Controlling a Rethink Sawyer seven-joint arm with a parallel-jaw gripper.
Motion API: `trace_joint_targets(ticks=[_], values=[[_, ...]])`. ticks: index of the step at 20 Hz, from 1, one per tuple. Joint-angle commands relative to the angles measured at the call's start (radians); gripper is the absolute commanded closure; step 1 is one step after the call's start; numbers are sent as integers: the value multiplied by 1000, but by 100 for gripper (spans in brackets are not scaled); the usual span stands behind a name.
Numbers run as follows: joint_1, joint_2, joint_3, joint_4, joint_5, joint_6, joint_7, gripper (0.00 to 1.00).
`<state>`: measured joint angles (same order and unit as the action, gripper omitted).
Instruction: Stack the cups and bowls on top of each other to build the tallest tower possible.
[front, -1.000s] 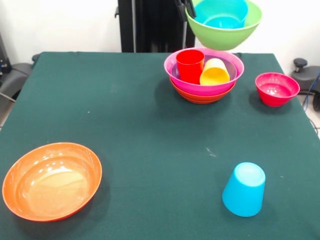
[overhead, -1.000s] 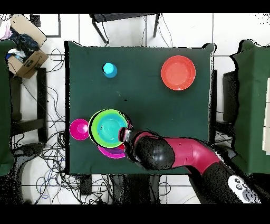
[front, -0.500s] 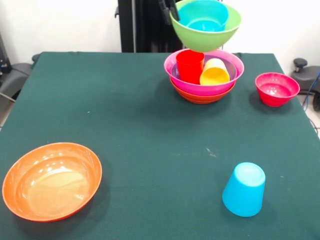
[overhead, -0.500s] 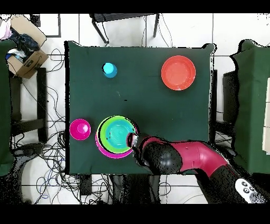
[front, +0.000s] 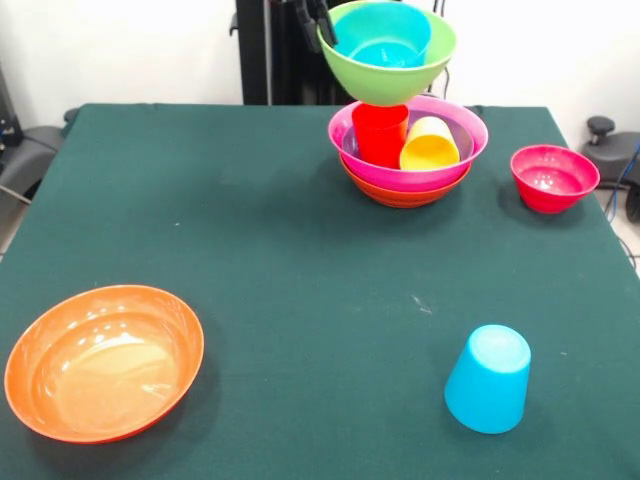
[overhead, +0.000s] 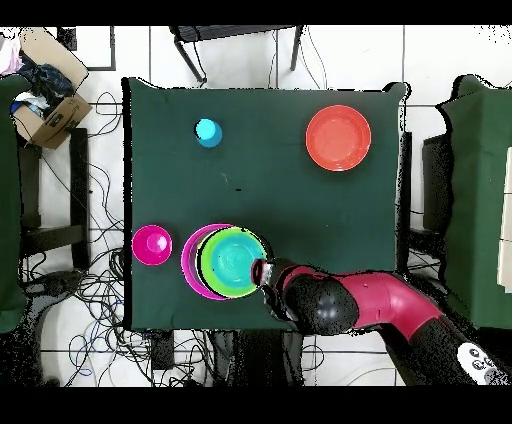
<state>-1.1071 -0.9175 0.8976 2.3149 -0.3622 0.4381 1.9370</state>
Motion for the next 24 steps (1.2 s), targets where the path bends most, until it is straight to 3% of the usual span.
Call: trace_joint_targets(ticks=[1, 24], values=[[40, 95, 45, -29, -92, 62, -132, 100], [49, 158, 10, -47, -241, -21, -86, 100]])
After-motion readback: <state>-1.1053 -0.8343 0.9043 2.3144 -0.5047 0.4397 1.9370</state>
